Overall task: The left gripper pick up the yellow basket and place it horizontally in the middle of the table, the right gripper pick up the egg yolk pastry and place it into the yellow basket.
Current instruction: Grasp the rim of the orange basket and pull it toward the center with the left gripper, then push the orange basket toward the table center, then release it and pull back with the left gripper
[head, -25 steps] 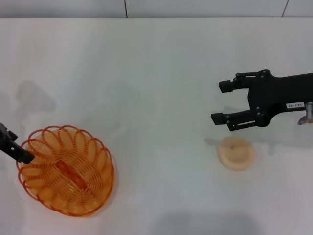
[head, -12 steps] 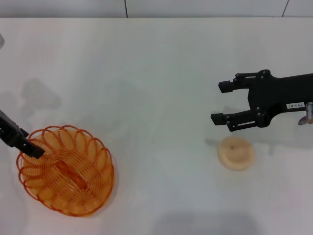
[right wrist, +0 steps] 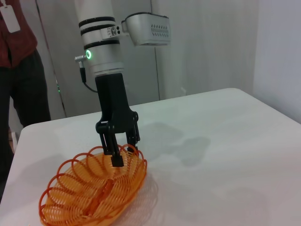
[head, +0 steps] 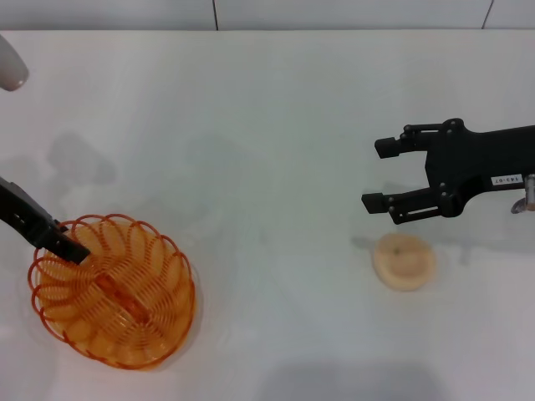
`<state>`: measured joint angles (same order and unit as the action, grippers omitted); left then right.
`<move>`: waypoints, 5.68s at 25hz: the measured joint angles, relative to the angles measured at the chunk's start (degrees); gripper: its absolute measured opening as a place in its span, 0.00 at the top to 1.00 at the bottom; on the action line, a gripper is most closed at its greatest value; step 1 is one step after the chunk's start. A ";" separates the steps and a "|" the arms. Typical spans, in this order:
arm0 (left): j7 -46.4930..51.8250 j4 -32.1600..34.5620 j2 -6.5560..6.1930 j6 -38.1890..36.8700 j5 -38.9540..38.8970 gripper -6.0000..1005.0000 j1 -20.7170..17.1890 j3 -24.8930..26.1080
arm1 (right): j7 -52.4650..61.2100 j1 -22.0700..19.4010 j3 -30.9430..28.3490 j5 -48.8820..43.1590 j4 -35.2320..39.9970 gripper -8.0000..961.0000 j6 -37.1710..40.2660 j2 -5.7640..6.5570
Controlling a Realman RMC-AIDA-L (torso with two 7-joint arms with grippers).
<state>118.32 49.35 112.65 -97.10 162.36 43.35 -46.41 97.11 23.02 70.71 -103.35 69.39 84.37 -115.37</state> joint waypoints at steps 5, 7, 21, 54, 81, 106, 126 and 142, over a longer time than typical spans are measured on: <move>0.07 -0.65 0.26 0.23 0.00 0.46 0.30 -0.95 | 0.07 -0.19 0.00 0.00 0.34 0.15 0.09 0.05; 0.15 -0.66 0.27 0.27 -0.01 0.49 0.30 -1.05 | 0.12 -0.24 0.00 0.02 0.40 0.15 0.09 0.06; 1.21 -0.73 0.37 0.20 -0.01 0.66 0.36 -2.35 | 0.13 -0.23 0.04 0.09 0.49 0.15 0.09 0.11; 1.07 0.45 0.11 -4.07 -4.08 0.89 1.73 -2.20 | 0.12 -0.44 -0.11 0.10 1.18 0.15 0.09 0.14; 22.86 6.01 1.54 2.32 -10.50 0.91 2.09 -1.31 | 0.01 -0.42 -0.74 0.79 2.00 0.15 0.71 0.14; 33.31 -1.59 4.97 11.29 -17.60 0.91 0.94 0.38 | 0.00 -0.87 -0.75 1.40 2.64 0.15 3.89 0.16; 38.68 -2.64 4.29 12.30 -18.46 0.92 1.00 -1.08 | 0.34 -1.27 -0.74 1.62 4.12 0.15 6.24 0.06; 40.02 -6.62 4.30 13.18 -15.05 0.92 5.17 -3.96 | 0.34 -1.32 -0.22 2.26 4.05 0.15 6.78 -0.04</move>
<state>158.34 42.73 116.95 -83.92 147.31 48.52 -50.37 97.45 21.71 70.49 -101.09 73.43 91.15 -115.40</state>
